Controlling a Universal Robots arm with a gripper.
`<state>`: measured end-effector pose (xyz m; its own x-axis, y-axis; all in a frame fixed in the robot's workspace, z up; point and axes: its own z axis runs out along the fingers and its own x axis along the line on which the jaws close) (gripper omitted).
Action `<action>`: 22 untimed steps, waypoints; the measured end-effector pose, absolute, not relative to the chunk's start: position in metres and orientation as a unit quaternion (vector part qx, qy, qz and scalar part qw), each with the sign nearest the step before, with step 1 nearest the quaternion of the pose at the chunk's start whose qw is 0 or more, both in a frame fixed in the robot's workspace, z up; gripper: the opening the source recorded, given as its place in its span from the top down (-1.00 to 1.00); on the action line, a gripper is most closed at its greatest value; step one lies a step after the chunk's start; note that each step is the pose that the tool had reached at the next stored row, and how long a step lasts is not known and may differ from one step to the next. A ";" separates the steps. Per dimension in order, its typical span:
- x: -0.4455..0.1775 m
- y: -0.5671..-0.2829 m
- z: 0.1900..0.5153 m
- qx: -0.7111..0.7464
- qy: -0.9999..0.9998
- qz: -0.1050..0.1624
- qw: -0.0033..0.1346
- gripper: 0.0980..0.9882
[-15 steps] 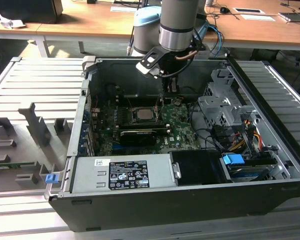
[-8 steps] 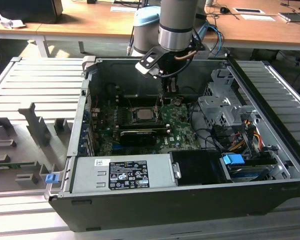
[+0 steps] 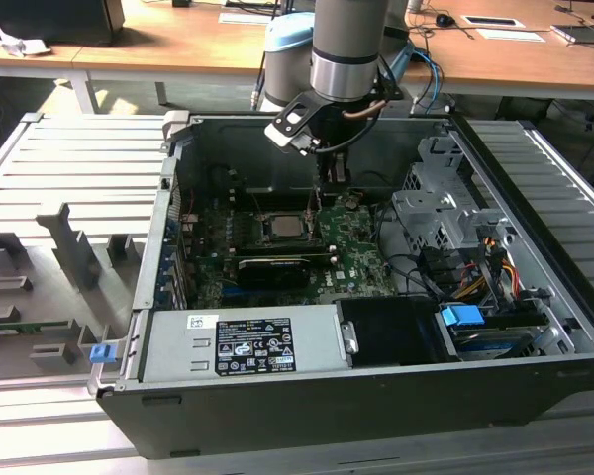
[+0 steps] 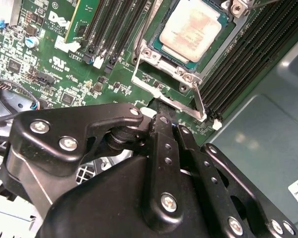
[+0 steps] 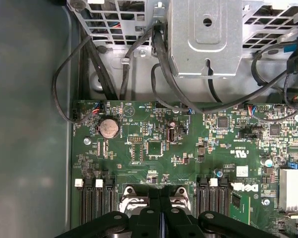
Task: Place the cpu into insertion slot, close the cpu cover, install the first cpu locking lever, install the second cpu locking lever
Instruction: 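Close the cpu cover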
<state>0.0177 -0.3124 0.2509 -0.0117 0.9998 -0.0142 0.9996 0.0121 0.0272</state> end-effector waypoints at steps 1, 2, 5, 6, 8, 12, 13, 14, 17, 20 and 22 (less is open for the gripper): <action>0.017 -0.312 0.251 0.703 0.711 0.005 0.015 0.98; 0.017 -0.312 0.251 0.703 0.711 0.005 0.015 0.98; 0.016 -0.312 0.251 0.703 0.711 0.005 0.015 0.98; 0.016 -0.312 0.251 0.703 0.711 0.005 0.015 0.98; 0.015 -0.312 0.251 0.703 0.711 0.005 0.015 0.98; 0.014 -0.312 0.251 0.703 0.711 0.005 0.015 0.98; 0.013 -0.312 0.251 0.703 0.711 0.005 0.015 0.98; 0.012 -0.312 0.251 0.703 0.711 0.005 0.015 0.98; 0.006 -0.312 0.251 0.703 0.711 0.005 0.015 0.98; 0.005 -0.312 0.250 0.703 0.711 0.005 0.015 0.98; 0.004 -0.312 0.248 0.703 0.711 0.005 0.015 0.98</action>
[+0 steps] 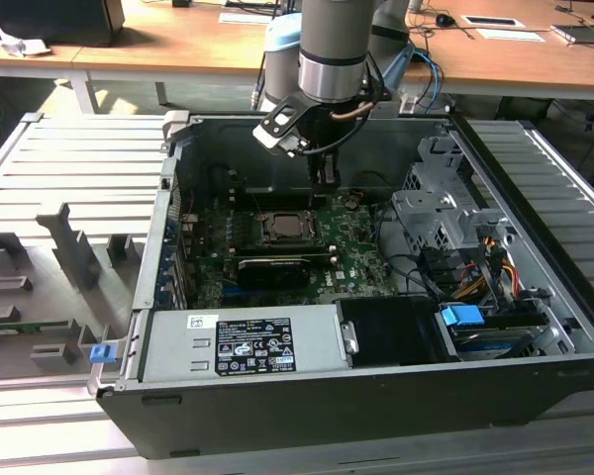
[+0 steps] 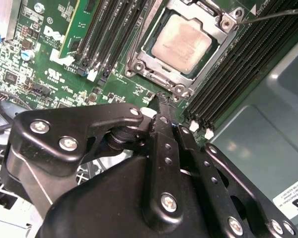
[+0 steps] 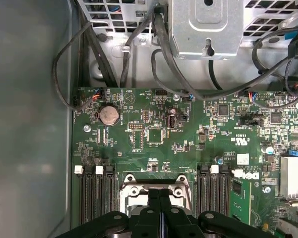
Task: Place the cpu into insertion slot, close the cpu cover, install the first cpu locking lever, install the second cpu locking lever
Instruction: 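Close the cpu cover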
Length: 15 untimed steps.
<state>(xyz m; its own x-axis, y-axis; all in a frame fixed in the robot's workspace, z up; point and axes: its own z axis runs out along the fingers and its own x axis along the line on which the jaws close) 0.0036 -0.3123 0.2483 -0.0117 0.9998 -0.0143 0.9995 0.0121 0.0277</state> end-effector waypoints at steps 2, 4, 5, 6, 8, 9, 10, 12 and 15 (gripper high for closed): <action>0.003 -0.312 0.245 0.703 0.711 0.006 0.015 0.98; -0.002 -0.312 0.240 0.703 0.711 0.006 0.016 0.98; -0.007 -0.312 0.239 0.703 0.711 0.006 0.016 0.98; -0.011 -0.312 0.238 0.702 0.712 0.006 0.016 0.98; -0.017 -0.312 0.237 0.701 0.713 0.007 0.016 0.98; -0.019 -0.312 0.237 0.700 0.714 0.007 0.016 0.98; -0.021 -0.312 0.237 0.698 0.715 0.007 0.016 0.98; -0.025 -0.312 0.236 0.696 0.718 0.007 0.016 0.98; -0.036 -0.312 0.236 0.695 0.718 0.007 0.016 0.98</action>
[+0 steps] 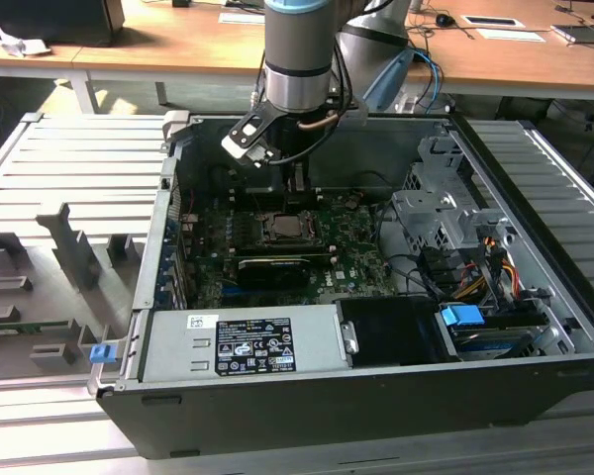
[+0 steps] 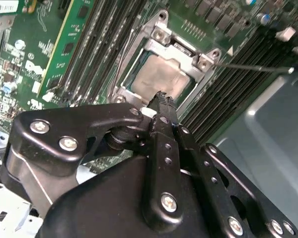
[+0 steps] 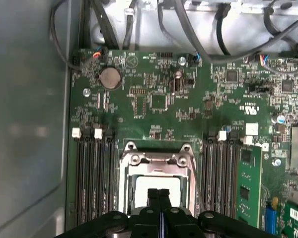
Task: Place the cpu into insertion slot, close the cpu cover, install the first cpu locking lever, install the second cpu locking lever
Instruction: 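Close the cpu cover, then install the first cpu locking lever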
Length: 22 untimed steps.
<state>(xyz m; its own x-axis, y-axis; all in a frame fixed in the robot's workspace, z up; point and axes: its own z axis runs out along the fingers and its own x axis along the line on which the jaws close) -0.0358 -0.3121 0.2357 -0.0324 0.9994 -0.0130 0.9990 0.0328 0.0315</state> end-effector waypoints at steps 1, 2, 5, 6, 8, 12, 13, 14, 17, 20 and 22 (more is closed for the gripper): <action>-0.039 -0.312 0.236 0.695 0.718 0.007 0.016 0.98; -0.042 -0.312 0.235 0.695 0.718 0.007 0.016 0.98; -0.047 -0.312 0.235 0.695 0.718 0.007 0.016 0.98; -0.048 -0.312 0.235 0.695 0.718 0.007 0.016 0.98; -0.050 -0.312 0.235 0.695 0.718 0.007 0.015 0.98; -0.051 -0.312 0.237 0.695 0.718 0.007 0.015 0.98; -0.051 -0.312 0.238 0.695 0.718 0.007 0.015 0.98; -0.051 -0.312 0.239 0.695 0.718 0.007 0.015 0.98; -0.051 -0.312 0.242 0.695 0.718 0.007 0.015 0.98; -0.051 -0.312 0.247 0.695 0.718 0.007 0.016 0.98; -0.051 -0.312 0.249 0.695 0.718 0.007 0.016 0.98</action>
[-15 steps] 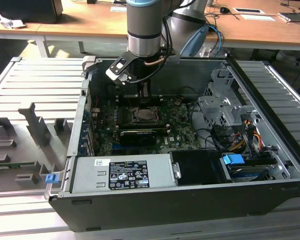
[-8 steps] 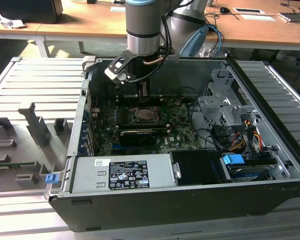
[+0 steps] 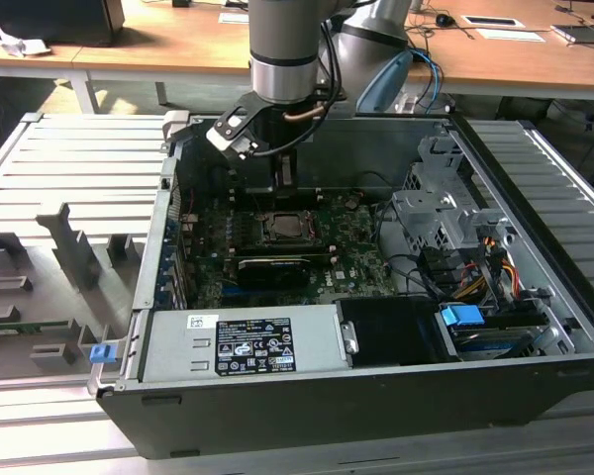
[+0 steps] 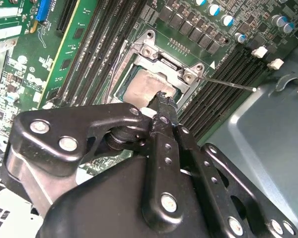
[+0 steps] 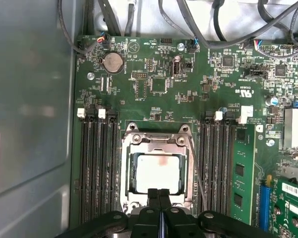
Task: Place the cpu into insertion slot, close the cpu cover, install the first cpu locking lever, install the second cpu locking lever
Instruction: 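Install the first cpu locking lever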
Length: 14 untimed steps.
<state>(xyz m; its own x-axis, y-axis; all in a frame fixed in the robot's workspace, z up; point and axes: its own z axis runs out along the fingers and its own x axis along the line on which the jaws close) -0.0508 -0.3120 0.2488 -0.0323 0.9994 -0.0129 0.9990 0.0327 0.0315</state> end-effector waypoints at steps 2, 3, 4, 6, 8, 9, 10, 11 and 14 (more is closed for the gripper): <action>-0.051 -0.312 0.252 0.695 0.718 0.007 0.016 0.98; -0.051 -0.312 0.254 0.695 0.718 0.007 0.016 0.98; -0.051 -0.312 0.256 0.695 0.718 0.007 0.016 0.98; -0.051 -0.312 0.262 0.696 0.718 0.007 0.016 0.98; -0.051 -0.312 0.267 0.696 0.718 0.007 0.016 0.98; -0.051 -0.312 0.271 0.695 0.718 0.006 0.016 0.98; -0.051 -0.312 0.274 0.695 0.718 0.006 0.016 0.98; -0.051 -0.312 0.279 0.695 0.718 0.006 0.017 0.98; -0.051 -0.312 0.285 0.695 0.719 0.006 0.017 0.98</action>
<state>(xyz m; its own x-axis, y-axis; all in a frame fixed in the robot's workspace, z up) -0.0508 -0.3121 0.2846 -0.0336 0.9993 -0.0164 0.9989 0.0341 0.0314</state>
